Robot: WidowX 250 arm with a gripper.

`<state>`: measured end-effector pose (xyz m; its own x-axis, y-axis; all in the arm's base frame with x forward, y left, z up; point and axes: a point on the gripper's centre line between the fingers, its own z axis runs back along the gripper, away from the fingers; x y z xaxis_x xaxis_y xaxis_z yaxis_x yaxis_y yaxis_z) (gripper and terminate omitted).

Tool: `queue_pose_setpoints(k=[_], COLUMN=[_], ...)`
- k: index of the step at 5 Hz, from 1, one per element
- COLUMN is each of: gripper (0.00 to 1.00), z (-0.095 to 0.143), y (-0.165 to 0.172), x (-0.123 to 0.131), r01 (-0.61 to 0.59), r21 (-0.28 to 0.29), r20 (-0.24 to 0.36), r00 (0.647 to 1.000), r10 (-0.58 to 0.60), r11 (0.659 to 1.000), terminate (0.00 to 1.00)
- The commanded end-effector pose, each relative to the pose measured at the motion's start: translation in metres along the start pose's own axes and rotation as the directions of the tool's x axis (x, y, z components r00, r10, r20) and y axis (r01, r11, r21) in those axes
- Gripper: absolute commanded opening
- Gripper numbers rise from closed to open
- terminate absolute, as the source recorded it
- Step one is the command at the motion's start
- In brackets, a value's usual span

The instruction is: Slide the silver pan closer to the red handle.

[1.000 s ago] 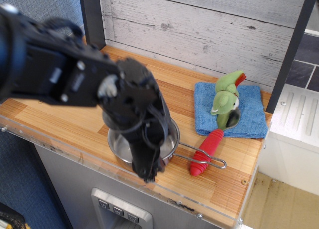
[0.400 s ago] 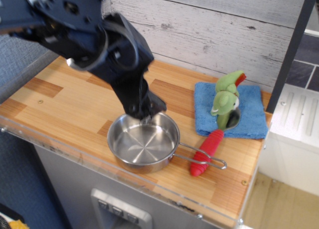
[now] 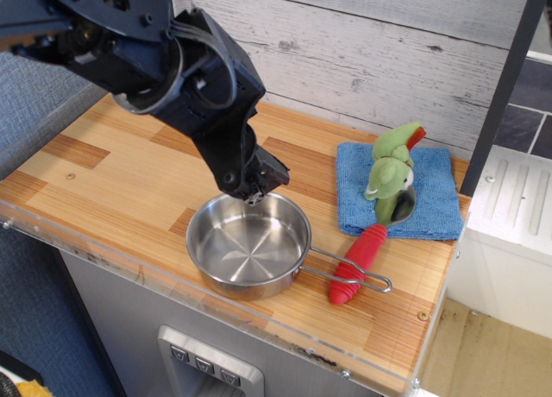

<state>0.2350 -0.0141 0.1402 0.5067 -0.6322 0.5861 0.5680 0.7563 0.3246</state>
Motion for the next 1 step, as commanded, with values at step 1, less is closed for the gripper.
queue_pose_setpoints(k=[1], gripper=[1.0], z=[0.0099], y=[0.011], x=[0.0022], r01=[0.0], r21=[0.026], r20=[0.018], r00=[1.0], r10=[0.0], r11=[1.0], terminate=[1.0])
